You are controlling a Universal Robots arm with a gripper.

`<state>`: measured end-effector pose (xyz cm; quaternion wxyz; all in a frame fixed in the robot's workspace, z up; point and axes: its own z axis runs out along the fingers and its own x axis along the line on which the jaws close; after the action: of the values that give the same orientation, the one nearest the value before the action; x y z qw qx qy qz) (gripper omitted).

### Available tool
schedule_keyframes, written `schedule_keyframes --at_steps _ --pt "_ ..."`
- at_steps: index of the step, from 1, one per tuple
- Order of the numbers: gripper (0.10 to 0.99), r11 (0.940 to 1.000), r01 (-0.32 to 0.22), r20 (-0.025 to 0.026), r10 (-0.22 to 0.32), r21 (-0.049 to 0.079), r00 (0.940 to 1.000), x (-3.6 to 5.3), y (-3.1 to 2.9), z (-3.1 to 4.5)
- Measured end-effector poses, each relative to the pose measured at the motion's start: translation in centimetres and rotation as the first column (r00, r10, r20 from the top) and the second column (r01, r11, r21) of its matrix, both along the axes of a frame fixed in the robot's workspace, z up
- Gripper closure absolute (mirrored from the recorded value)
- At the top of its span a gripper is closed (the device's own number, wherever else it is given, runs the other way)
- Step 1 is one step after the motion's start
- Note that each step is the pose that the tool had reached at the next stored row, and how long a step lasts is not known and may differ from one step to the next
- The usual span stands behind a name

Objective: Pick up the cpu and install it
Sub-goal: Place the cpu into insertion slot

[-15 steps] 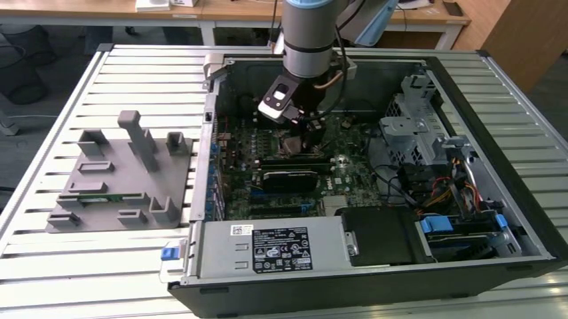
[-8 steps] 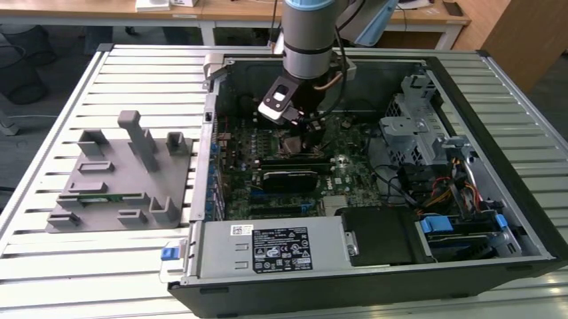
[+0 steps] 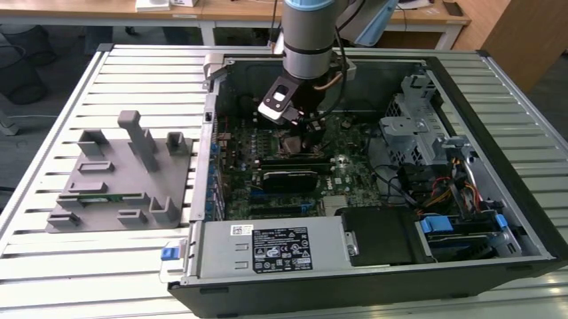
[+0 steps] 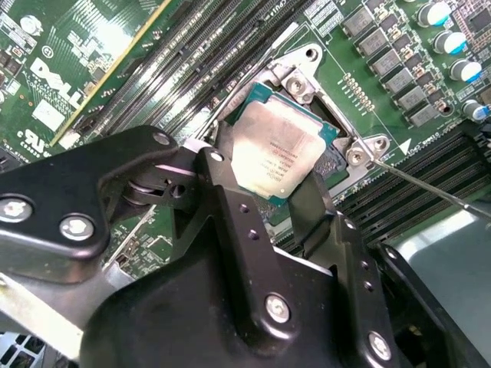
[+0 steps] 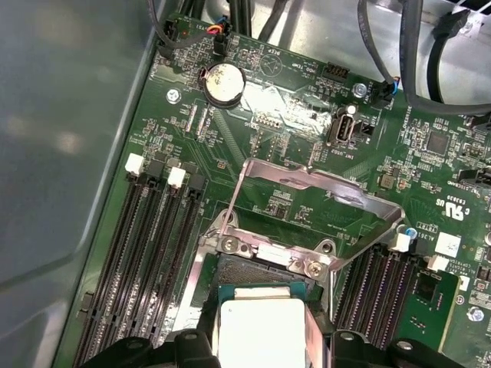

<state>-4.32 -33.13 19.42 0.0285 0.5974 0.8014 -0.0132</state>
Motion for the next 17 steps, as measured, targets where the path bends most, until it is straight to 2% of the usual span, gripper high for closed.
schedule_keyframes --at_steps 8,12,17 --pt "0.553 1.0 0.006 0.0 -0.006 0.0 1.0 0.0 0.01 0.28" --pt "0.553 0.9981 0.061 -0.0001 -0.061 0.0 0.9981 0.0 0.02 0.29" --pt "0.553 0.9927 0.121 -0.0001 -0.121 0.0 0.9927 0.01 0.07 0.29"
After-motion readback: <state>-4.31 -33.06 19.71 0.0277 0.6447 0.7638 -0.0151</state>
